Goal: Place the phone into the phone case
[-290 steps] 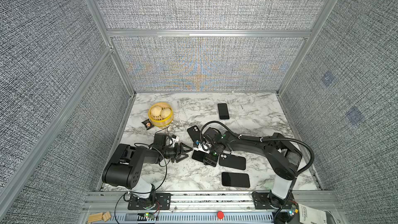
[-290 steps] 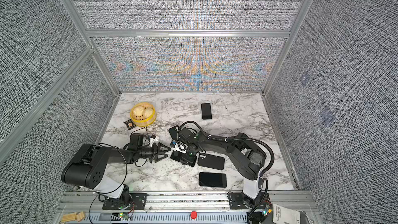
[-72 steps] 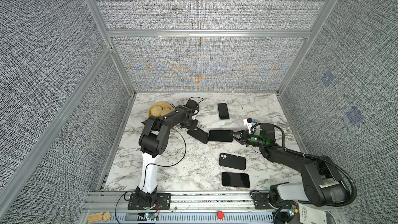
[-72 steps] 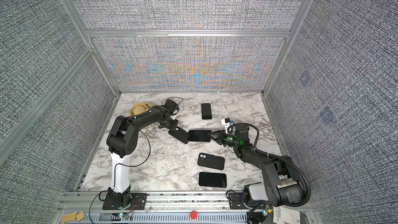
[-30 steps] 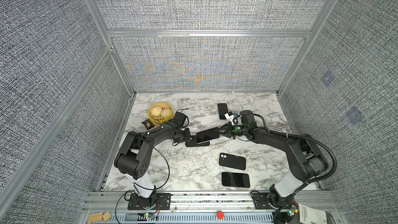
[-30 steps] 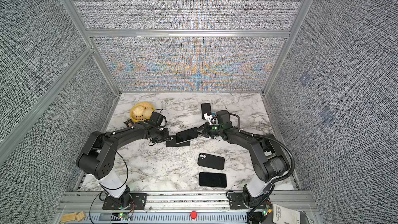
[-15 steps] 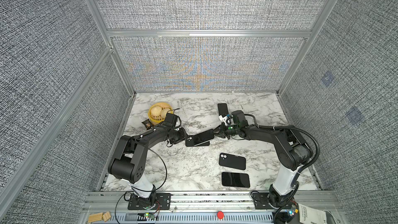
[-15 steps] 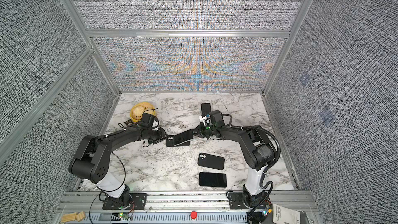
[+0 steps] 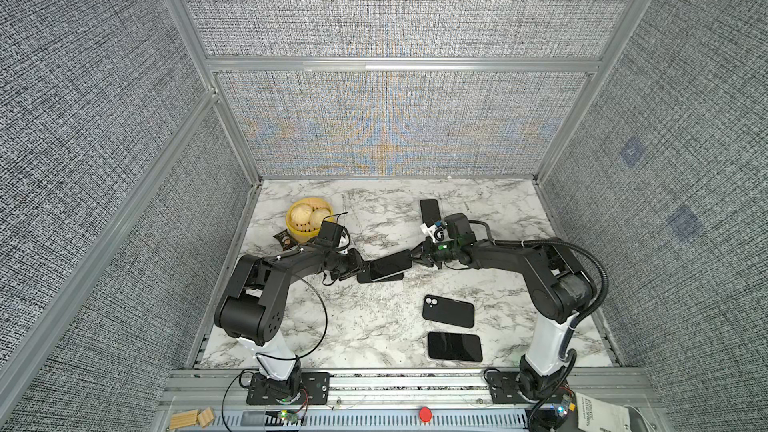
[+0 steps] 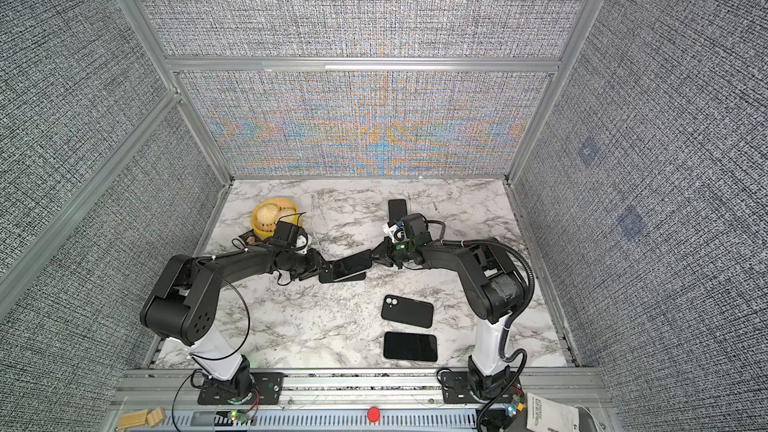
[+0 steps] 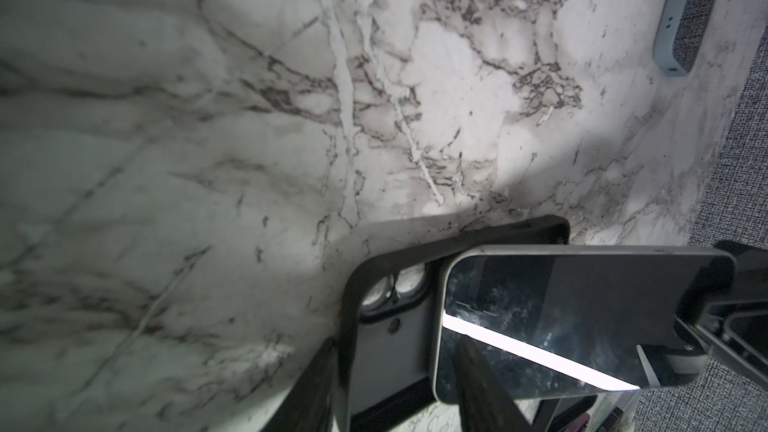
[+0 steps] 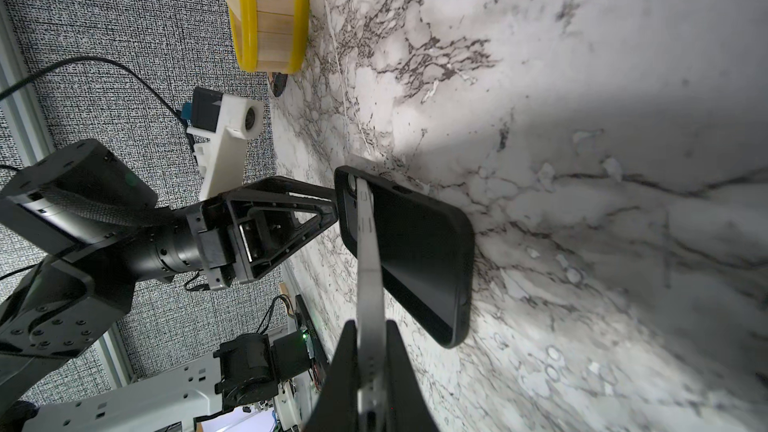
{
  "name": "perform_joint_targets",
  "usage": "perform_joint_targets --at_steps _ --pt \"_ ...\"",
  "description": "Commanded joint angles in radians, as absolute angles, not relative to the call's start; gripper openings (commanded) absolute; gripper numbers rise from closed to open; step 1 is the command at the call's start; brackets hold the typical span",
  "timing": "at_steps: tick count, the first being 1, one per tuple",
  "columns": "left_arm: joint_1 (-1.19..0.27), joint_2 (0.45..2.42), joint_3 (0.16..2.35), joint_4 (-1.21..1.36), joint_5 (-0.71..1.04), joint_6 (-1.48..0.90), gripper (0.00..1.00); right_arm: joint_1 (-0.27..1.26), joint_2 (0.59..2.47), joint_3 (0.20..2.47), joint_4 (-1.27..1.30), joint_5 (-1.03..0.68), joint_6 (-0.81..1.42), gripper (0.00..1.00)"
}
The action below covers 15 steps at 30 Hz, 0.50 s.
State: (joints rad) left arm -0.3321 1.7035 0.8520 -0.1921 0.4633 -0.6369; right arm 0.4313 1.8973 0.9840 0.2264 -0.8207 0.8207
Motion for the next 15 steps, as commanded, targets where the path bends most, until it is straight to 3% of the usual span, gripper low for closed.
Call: perform_joint_targets --at_steps 1,15 --pt "-0.333 1.701 0.842 -0.175 0.483 -0.640 0.47 0.438 1.917 0.986 0.189 -0.802 0.784 0.01" --pt "-0.334 1.712 0.851 -0.172 0.502 -0.629 0.47 0.452 2.009 1.094 0.050 -0.823 0.670 0.01"
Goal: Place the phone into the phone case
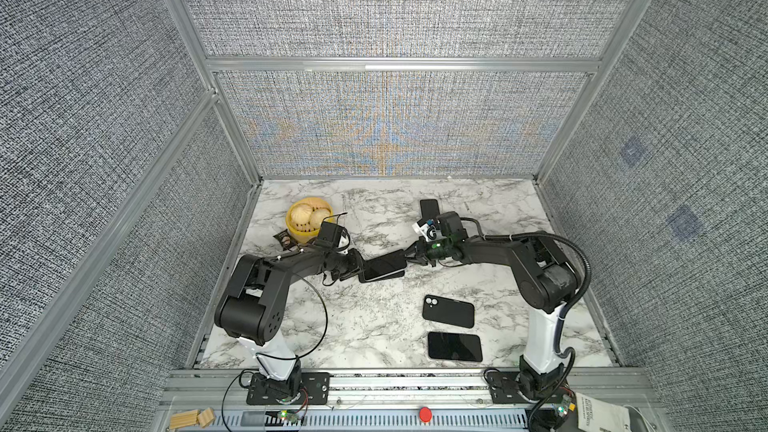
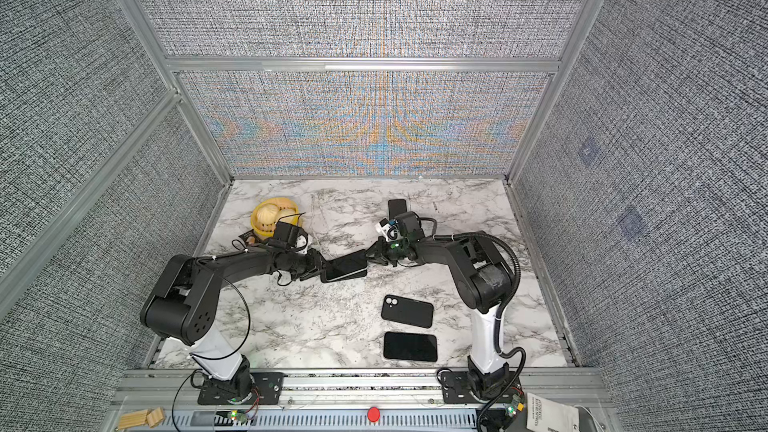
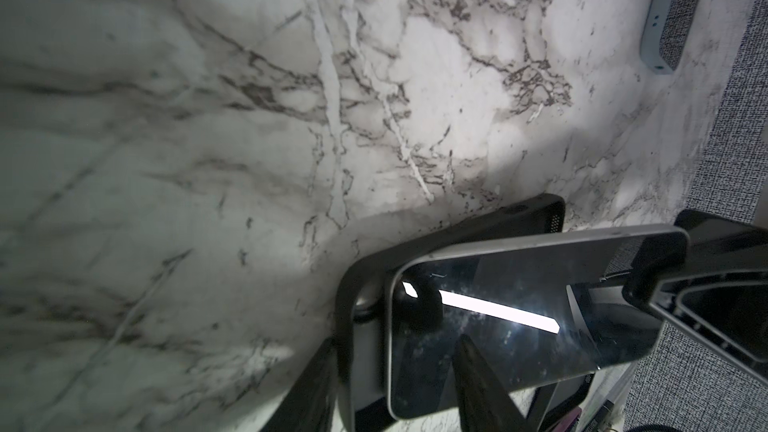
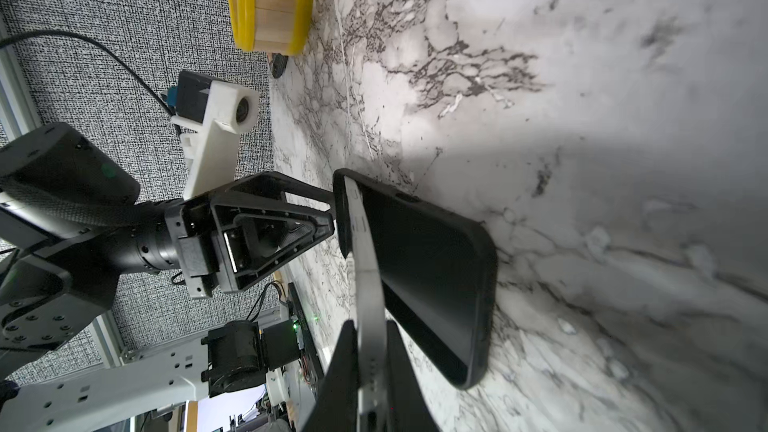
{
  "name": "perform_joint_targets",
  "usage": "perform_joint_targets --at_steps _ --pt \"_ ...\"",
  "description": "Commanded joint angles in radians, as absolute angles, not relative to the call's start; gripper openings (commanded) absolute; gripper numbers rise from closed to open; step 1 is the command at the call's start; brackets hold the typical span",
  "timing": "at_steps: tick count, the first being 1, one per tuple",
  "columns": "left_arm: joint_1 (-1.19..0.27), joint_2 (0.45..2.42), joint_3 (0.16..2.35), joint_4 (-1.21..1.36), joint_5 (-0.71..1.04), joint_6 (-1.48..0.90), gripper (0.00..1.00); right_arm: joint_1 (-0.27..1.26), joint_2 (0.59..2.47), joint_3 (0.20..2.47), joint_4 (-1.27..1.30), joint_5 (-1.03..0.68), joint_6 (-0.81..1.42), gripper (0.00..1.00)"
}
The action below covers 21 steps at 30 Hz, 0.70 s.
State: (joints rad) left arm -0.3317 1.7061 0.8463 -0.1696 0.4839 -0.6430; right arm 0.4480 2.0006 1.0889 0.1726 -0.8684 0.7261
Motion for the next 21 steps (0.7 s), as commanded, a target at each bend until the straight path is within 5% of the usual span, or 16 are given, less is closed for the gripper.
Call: perform_joint_targets --at_steps 1,21 --pt "-0.334 1.710 0.851 -0.172 0.504 -0.629 0.46 0.453 2.008 1.093 0.050 -0.818 0.669 0.01" --pt "-0.334 1.700 0.813 -0.130 0.539 -0.651 0.46 0.477 2.084 1.103 0.067 -0.801 0.679 0.01"
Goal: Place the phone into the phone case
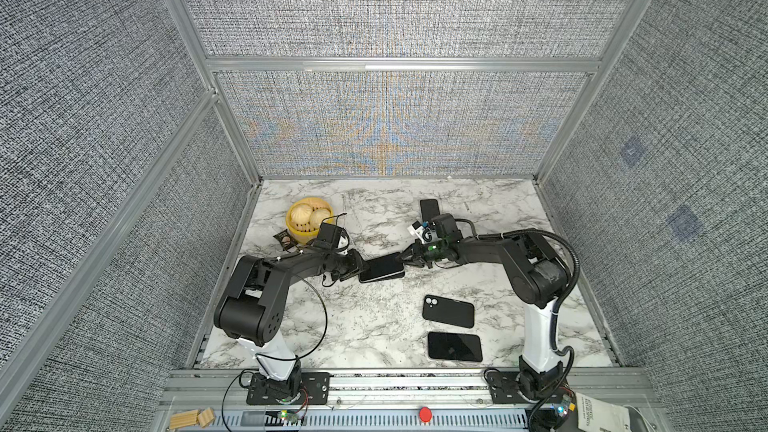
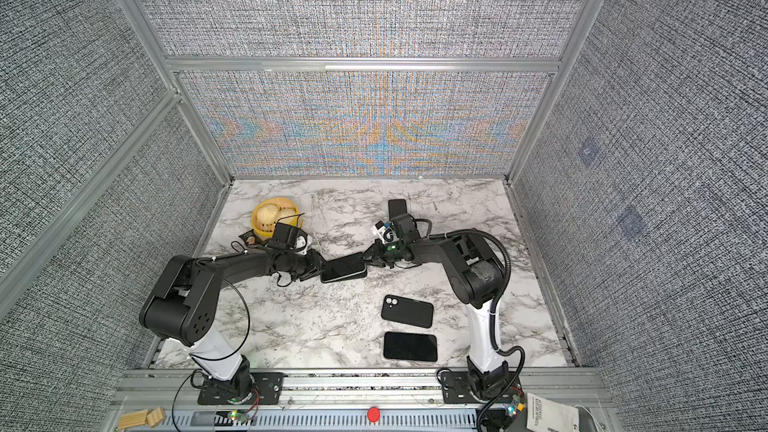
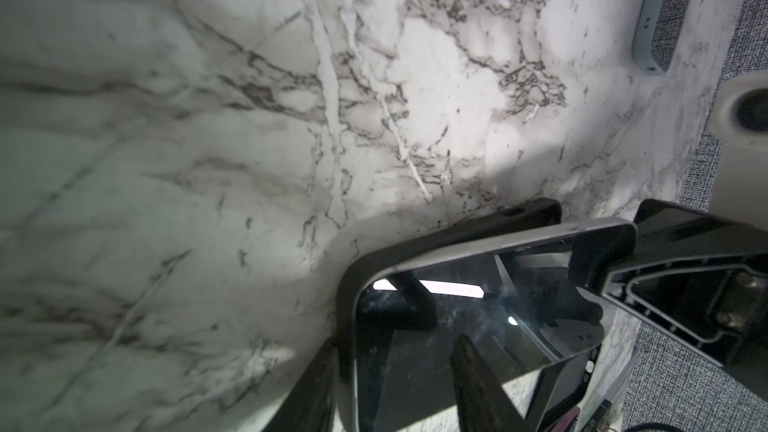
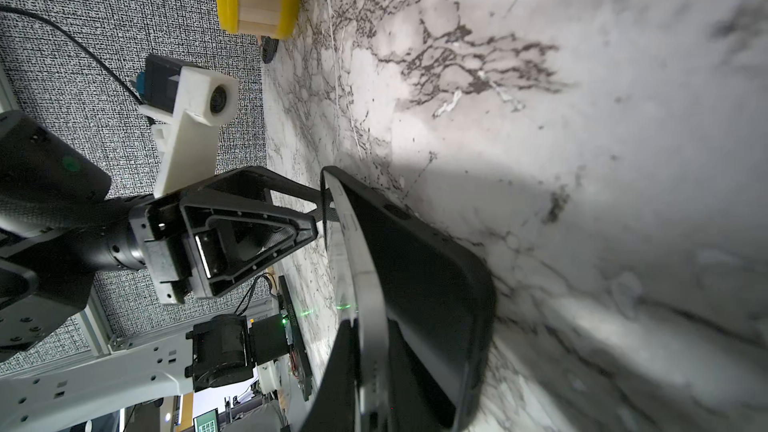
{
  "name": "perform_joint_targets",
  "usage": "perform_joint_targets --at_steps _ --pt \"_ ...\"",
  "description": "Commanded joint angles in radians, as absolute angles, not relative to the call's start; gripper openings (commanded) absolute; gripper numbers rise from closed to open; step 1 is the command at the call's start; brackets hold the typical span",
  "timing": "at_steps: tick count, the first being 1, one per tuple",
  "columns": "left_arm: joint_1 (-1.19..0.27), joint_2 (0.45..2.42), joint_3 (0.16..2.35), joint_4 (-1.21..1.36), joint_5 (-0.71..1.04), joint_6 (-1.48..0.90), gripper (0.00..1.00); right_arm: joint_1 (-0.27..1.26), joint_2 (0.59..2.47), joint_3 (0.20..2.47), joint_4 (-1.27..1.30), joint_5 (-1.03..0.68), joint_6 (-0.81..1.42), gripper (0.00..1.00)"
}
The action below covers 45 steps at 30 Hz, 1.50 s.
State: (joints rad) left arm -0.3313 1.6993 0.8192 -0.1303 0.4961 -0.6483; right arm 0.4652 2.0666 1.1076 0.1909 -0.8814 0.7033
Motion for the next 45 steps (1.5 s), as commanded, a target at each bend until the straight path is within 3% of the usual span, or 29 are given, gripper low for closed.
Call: perform_joint_targets --at_steps 1,8,13,21,30,37,45 --pt "-0.334 1.697 0.812 -0.131 0.537 -0.650 0.46 0.478 2.087 1.105 0.067 -0.801 0.677 0.01" --pt "-0.334 1.688 0.797 -0.118 0.545 -0.658 0.46 0.482 2.103 1.133 0.013 -0.779 0.643 0.02" --pt "-0.334 1.680 0.789 -0.120 0.540 -0.658 0.46 0.485 2.101 1.162 -0.054 -0.756 0.601 0.13" --pt "-0.334 1.686 0.781 -0.100 0.553 -0.671 0.46 0.492 2.119 1.190 -0.090 -0.750 0.584 0.18" --pt "-0.334 1.674 0.764 -0.103 0.549 -0.664 0.46 0.494 2.089 1.228 -0.190 -0.729 0.543 0.40" --pt "-0.334 1.672 0.754 -0.098 0.548 -0.658 0.46 0.506 2.037 1.284 -0.368 -0.616 0.452 0.52" --pt "-0.334 1.664 0.736 -0.082 0.566 -0.662 0.46 0.533 2.007 1.340 -0.503 -0.478 0.386 0.57"
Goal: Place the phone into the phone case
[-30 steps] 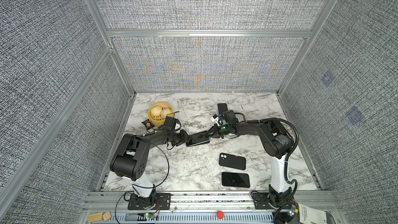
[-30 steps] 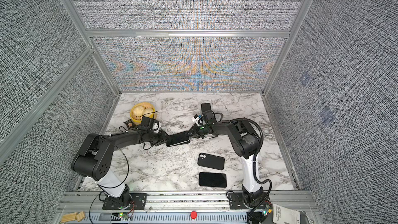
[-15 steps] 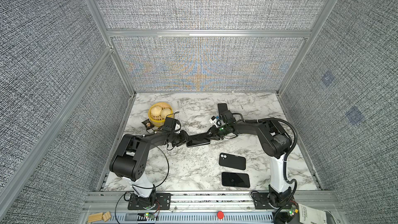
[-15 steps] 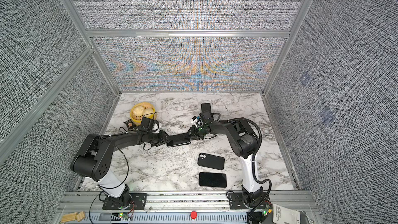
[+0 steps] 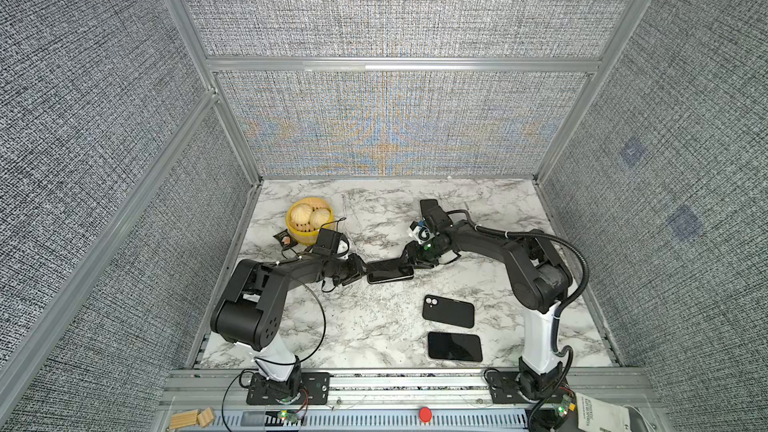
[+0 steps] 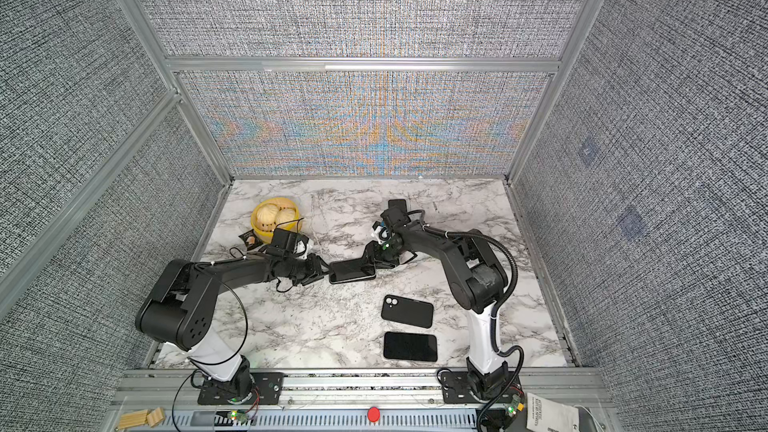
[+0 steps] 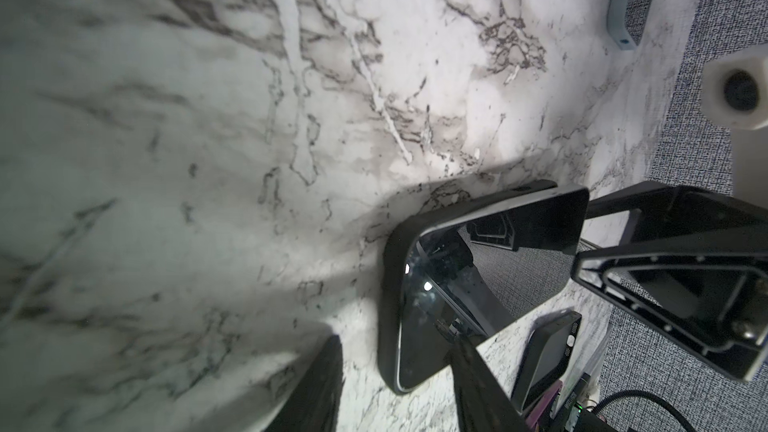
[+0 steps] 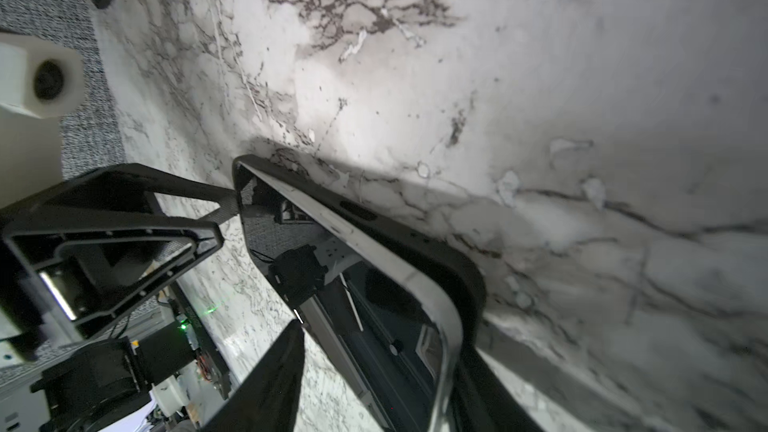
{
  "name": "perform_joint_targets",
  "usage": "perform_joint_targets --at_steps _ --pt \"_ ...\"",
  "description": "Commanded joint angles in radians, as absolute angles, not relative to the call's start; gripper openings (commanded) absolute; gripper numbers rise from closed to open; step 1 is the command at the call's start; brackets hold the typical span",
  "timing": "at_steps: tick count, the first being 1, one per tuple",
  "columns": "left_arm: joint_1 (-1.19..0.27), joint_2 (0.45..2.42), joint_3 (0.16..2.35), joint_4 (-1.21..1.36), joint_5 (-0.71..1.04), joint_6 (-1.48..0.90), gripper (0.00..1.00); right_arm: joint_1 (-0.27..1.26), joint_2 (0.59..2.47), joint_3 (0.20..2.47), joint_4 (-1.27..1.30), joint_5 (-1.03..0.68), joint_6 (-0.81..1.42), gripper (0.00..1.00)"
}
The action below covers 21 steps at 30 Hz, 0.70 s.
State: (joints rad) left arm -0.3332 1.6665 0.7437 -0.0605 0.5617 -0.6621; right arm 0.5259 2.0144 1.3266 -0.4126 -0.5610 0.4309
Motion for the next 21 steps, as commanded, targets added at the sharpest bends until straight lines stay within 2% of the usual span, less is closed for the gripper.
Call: perform_joint_targets --at_steps 1,11,18,21 --pt "-0.334 1.663 0.734 -0.079 0.573 -0.661 0.46 0.537 2.009 1.346 -0.513 -0.469 0.380 0.58" --pt "-0.356 1.649 0.747 -0.098 0.623 -0.645 0.49 0.562 1.927 1.318 -0.558 -0.320 0.371 0.62" --pt "-0.379 1.656 0.747 -0.114 0.631 -0.637 0.48 0.576 1.889 1.267 -0.530 -0.314 0.396 0.63" --pt "-0.393 1.663 0.762 -0.150 0.607 -0.620 0.45 0.583 1.864 1.241 -0.517 -0.314 0.415 0.61"
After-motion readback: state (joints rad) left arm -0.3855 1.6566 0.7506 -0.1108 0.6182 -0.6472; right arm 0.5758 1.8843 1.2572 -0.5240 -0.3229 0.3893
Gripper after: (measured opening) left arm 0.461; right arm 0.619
